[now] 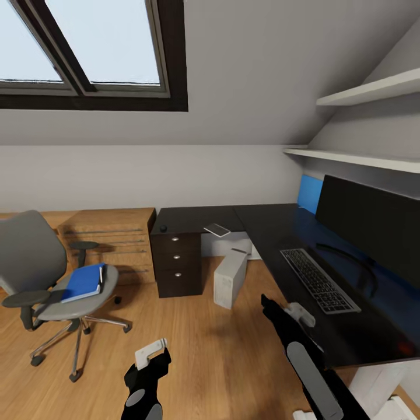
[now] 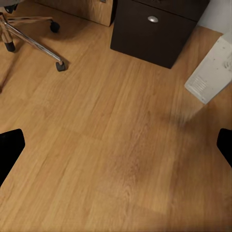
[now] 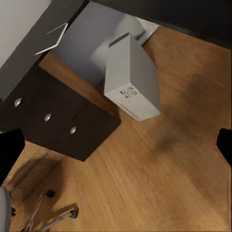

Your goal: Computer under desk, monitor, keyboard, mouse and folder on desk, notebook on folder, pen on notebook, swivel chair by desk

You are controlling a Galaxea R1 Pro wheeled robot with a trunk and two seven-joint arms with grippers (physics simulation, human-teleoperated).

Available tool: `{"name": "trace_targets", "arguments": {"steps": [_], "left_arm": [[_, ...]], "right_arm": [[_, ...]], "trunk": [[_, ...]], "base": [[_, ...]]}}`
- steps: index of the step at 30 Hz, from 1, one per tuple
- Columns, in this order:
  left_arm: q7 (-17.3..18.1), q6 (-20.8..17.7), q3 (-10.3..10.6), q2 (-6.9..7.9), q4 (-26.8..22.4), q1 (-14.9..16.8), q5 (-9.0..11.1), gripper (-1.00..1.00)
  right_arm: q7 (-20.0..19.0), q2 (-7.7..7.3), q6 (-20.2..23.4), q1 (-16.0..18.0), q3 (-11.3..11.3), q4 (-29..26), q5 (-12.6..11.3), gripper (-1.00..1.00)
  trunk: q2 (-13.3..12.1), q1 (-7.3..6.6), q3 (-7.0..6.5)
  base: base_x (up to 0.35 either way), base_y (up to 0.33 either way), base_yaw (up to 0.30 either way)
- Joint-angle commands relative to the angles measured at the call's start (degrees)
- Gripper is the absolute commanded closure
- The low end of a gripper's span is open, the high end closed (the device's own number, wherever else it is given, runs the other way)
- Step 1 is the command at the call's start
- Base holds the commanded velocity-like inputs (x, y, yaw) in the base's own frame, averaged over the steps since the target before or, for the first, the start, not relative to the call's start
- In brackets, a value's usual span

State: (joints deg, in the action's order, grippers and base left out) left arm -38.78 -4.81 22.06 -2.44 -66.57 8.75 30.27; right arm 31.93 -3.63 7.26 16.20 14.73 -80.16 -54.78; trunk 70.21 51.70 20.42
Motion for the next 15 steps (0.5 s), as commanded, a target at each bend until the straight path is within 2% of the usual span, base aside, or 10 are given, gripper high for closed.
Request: {"name": "trace_targets", "arguments": {"steps": [1,2,4,5,7,8,10,11,13,15], "left_arm": [[-0.38,-0.29,0.08,0.01,-0.1,0.04,0.14,-1.0],[-0.37,-0.29,0.1,0.0,-0.08,0.04,0.14,-1.0],[-0.4,-0.29,0.14,-0.01,-0.06,0.04,0.19,-1.0],[-0.4,-0.29,0.15,-0.01,-0.06,0.04,0.2,-1.0],[-0.39,-0.3,0.16,-0.02,-0.06,0.04,0.22,-1.0],[-0.38,-0.32,0.17,-0.02,-0.05,0.04,0.22,-1.0],[-0.38,-0.35,0.17,-0.04,0.04,0.04,0.23,-1.0],[-0.37,-0.36,0.17,-0.05,0.06,0.04,0.23,-1.0],[-0.34,-0.37,0.17,-0.08,0.11,0.04,0.23,-1.0],[-0.32,-0.37,0.17,-0.1,0.15,0.04,0.25,-1.0]], "right_arm": [[0.47,0.84,0.09,0.06,0.13,0.26,2.01,-1.0],[0.58,2.16,-0.06,0.06,0.26,1.0,5.78,-1.0],[0.69,3.86,-0.16,0.06,0.81,3.01,12.52,-1.0],[0.7,4.15,-0.17,0.06,1.07,3.55,14.04,-1.0],[0.74,5.17,-0.2,0.1,2.76,5.45,19.77,-1.0],[0.74,5.39,-0.22,0.11,3.26,5.87,21.18,-1.0],[0.75,6.13,-0.28,0.17,4.72,7.49,26.68,-1.0],[0.75,6.33,-0.28,0.19,4.92,7.91,27.98,-1.0],[0.76,7.36,-0.36,0.21,5.41,9.41,32.58,-1.0],[0.76,8.06,-0.49,0.27,5.57,10.62,35.15,-1.0]], "trunk": [[-0.37,-0.22,-0.11],[-0.77,-0.44,-0.29],[-1.57,-0.88,-0.65],[-1.97,-1.1,-0.83],[-2.78,-1.54,-1.19],[-3.18,-1.76,-1.37],[-3.98,-2.2,-1.73],[-4.38,-2.42,-1.91],[-5.18,-2.86,-2.27],[-5.99,-3.3,-2.63]], "base": [[0.0,0.0,0.0],[0.0,0.0,0.0],[0.0,0.0,0.0],[0.0,0.0,0.0],[0.0,0.0,0.0],[0.0,0.0,0.0],[0.0,0.0,0.0],[0.0,0.0,0.0],[0.0,0.0,0.0],[0.0,0.0,0.0]]}}
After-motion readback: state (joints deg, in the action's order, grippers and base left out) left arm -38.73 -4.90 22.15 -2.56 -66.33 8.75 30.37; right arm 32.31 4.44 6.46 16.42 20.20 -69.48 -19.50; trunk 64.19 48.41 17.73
